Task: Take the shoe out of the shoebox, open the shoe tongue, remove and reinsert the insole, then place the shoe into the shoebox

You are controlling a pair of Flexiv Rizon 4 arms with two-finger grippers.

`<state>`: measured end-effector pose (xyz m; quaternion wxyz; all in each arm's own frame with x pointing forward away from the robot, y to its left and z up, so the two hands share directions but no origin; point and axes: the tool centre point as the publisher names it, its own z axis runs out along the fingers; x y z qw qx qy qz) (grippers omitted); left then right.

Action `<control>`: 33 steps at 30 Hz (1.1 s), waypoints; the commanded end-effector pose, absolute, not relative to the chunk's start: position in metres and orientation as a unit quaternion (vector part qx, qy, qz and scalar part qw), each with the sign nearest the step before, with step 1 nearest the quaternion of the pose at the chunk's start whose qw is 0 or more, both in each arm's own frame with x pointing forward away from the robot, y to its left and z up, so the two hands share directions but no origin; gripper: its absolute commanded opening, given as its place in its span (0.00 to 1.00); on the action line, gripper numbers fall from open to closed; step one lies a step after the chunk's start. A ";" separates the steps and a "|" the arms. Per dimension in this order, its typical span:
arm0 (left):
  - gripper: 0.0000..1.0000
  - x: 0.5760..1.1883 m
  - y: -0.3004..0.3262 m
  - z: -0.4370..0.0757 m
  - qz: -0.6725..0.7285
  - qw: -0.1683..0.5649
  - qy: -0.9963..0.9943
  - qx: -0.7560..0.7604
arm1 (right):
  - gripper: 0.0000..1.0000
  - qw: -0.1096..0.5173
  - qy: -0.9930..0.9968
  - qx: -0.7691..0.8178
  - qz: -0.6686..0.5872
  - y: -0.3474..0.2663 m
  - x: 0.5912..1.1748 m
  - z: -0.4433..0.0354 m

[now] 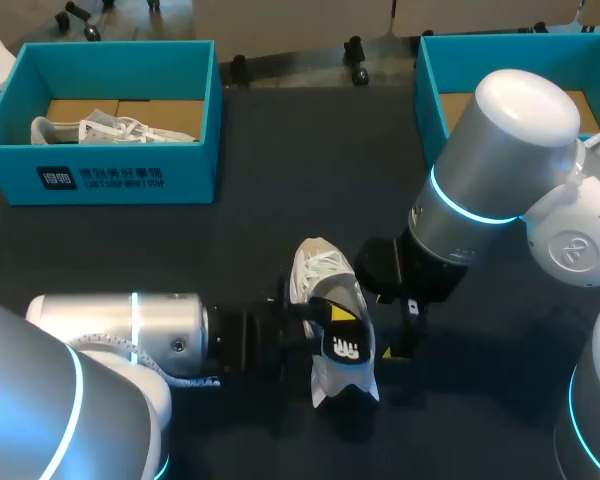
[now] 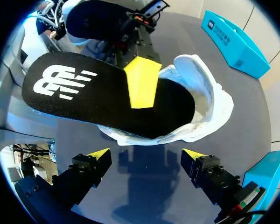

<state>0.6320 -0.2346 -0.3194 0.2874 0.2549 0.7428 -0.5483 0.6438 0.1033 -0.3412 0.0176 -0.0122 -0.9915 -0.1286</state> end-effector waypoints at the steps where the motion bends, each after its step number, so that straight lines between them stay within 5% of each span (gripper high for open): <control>1: 0.25 0.622 -0.235 -0.315 -0.538 0.291 0.750 0.251 | 1.00 0.016 -0.992 -0.012 -0.128 0.104 0.643 -0.343; 4: 0.20 0.621 -0.236 -0.317 -0.536 0.289 0.752 0.252 | 1.00 0.016 -0.992 -0.012 -0.128 0.104 0.643 -0.343; 6: 0.00 0.619 -0.237 -0.318 -0.537 0.289 0.750 0.256 | 1.00 0.016 -0.992 -0.012 -0.128 0.104 0.643 -0.343; 33: 0.00 0.651 -0.244 -0.343 -0.501 0.369 0.723 0.299 | 1.00 0.016 -0.992 -0.012 -0.128 0.104 0.643 -0.343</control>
